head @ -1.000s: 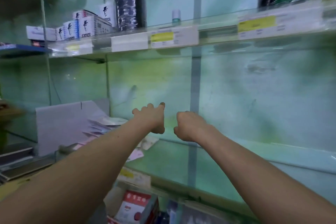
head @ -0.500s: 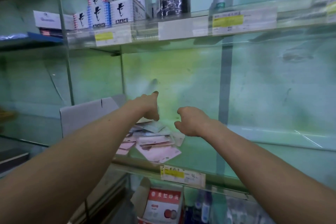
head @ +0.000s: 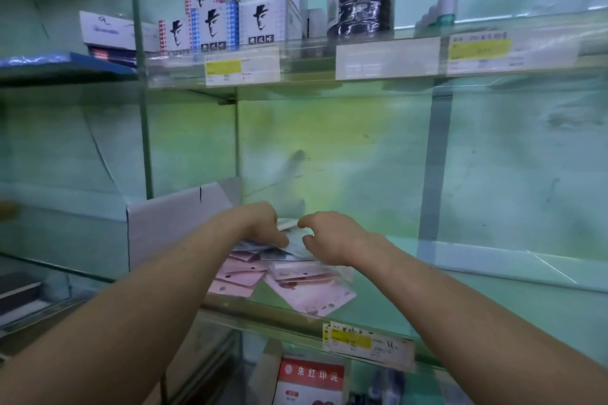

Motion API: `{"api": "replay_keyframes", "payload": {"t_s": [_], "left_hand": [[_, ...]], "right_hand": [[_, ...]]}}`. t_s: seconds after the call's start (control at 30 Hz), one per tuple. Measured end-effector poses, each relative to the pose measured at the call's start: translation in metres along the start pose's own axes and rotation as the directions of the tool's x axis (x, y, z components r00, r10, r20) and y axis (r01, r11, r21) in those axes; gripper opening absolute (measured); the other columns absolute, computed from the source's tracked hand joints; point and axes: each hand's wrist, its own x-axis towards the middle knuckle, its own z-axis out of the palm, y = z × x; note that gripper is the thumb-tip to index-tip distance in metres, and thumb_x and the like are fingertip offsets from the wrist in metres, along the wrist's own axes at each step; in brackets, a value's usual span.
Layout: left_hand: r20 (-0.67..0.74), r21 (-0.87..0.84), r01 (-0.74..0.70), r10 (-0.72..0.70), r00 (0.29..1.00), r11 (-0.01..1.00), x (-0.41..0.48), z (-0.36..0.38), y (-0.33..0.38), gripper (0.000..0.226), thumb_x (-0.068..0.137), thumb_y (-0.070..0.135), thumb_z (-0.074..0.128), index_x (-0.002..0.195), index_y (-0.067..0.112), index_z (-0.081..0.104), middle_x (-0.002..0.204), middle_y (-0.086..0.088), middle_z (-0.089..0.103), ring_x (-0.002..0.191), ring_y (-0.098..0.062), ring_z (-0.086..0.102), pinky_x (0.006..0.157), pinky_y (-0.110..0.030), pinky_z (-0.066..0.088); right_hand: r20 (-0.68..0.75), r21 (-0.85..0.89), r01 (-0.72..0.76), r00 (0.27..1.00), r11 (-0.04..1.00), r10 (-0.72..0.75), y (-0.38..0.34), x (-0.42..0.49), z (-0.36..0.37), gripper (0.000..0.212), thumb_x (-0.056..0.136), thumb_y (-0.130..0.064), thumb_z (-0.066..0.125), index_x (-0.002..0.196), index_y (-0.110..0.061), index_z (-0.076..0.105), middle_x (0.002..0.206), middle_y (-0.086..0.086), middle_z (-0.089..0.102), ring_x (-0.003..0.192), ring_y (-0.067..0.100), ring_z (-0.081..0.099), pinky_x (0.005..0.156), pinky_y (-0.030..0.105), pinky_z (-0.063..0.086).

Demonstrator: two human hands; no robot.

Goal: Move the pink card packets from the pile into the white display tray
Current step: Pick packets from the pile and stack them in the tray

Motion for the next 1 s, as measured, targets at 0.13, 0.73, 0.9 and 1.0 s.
{"api": "replay_keyframes", "payload": {"t_s": [0.13, 0.73, 0.9, 1.0], "left_hand": [[-0.070, -0.021, -0.043, 0.042, 0.997, 0.999, 0.002, 0.003, -0.009, 0.025, 0.088, 0.021, 0.056, 0.100, 0.002, 0.066, 0.095, -0.013, 0.062, 0.089, -0.027, 0.058, 0.073, -0.030, 0.045], [-0.269, -0.907, -0.224, -0.081, 0.960, 0.357, -0.016, -0.020, 0.005, 0.015, 0.091, 0.007, 0.055, 0.089, 0.016, 0.067, 0.078, -0.005, 0.066, 0.066, -0.018, 0.060, 0.066, -0.029, 0.050], [-0.252, -0.897, -0.203, -0.078, 0.965, 0.393, -0.010, -0.013, 0.011, 0.013, 0.092, 0.014, 0.059, 0.105, 0.015, 0.064, 0.098, -0.008, 0.066, 0.089, -0.023, 0.062, 0.078, -0.035, 0.052], [-0.134, -0.901, -0.075, -0.111, 0.985, 0.428, -0.003, -0.008, 0.016, 0.041, 0.092, 0.033, 0.060, 0.125, 0.009, 0.054, 0.120, -0.013, 0.058, 0.104, -0.028, 0.059, 0.086, -0.038, 0.052]], "right_hand": [[0.061, 0.003, 0.005, 0.998, 1.000, -0.005, -0.011, 0.011, 0.009, 0.039, 0.095, -0.013, 0.040, 0.133, -0.013, 0.049, 0.135, 0.011, 0.053, 0.119, 0.030, 0.051, 0.095, 0.036, 0.045], [-0.192, 0.705, -0.121, 0.916, 0.699, 0.353, 0.013, 0.004, -0.020, 0.048, 0.082, -0.026, 0.066, 0.122, -0.008, 0.047, 0.112, 0.007, 0.059, 0.102, 0.031, 0.059, 0.083, 0.040, 0.049], [-0.241, 0.668, -0.142, 0.888, 0.731, 0.393, 0.026, -0.001, -0.021, 0.017, 0.078, -0.018, 0.068, 0.088, -0.011, 0.056, 0.085, 0.009, 0.061, 0.078, 0.029, 0.057, 0.067, 0.039, 0.049], [-0.391, 0.485, -0.151, 0.843, 0.862, 0.368, 0.029, -0.007, -0.021, 0.009, 0.082, -0.017, 0.061, 0.082, -0.014, 0.053, 0.081, 0.004, 0.057, 0.074, 0.027, 0.053, 0.059, 0.029, 0.038]]}}
